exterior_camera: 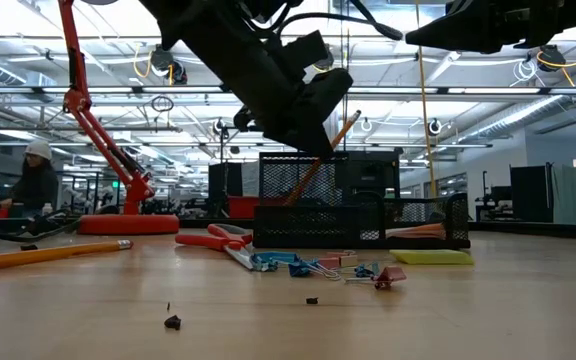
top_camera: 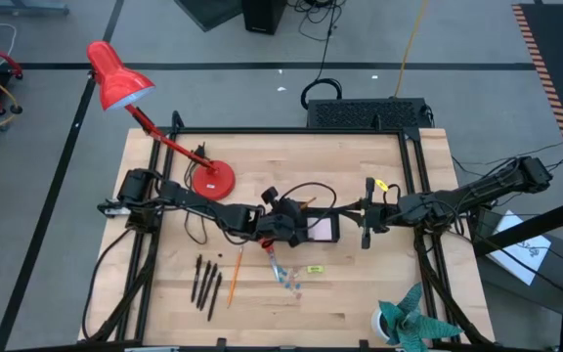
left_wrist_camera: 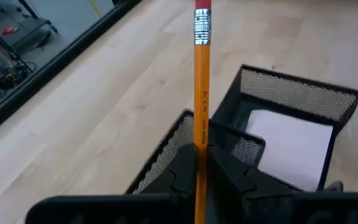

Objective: Pick and place office supplies into organizer
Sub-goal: Put the orange pencil into the black desk organizer

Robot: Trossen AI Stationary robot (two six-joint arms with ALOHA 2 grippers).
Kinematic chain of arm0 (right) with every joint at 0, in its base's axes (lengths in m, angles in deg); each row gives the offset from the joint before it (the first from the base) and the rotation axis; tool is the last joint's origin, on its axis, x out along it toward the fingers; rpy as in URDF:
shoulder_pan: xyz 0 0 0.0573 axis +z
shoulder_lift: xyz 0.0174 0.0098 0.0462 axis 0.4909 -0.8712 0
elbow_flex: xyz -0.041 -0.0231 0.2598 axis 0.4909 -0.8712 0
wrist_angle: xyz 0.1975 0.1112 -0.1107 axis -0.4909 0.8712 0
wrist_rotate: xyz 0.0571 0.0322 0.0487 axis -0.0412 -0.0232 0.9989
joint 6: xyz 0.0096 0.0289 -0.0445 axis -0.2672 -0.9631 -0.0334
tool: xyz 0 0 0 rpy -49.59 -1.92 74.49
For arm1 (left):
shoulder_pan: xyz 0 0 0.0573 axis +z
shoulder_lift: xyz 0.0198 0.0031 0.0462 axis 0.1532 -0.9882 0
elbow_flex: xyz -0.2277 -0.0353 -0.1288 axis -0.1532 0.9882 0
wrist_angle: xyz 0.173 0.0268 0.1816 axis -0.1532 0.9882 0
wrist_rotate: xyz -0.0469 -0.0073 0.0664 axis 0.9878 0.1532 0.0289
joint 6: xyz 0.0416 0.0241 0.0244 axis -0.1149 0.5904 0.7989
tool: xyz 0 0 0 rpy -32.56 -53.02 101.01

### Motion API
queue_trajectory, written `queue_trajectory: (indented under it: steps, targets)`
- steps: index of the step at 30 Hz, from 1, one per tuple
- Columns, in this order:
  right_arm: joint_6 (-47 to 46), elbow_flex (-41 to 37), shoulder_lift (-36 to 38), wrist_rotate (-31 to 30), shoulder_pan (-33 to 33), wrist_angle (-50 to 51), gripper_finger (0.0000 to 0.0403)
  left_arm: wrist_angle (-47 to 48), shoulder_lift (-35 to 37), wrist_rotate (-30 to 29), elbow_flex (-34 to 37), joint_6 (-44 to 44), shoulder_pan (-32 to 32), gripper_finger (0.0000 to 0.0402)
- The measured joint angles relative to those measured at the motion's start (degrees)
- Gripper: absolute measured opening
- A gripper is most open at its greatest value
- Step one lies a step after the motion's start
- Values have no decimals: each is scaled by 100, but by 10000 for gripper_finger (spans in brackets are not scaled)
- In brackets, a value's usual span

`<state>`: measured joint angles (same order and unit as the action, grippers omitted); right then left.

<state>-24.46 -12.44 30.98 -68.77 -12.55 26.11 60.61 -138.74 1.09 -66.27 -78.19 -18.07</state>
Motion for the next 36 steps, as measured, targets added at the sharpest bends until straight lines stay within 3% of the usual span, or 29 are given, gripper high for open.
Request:
queue_trajectory:
  steps: [24,36]
  targets:
    - [0,0,0,0,-1,0,4,337,14,406,-11,-571,286,35]
    - [0,0,0,0,0,0,4,172,13,387,-9,-310,198,36]
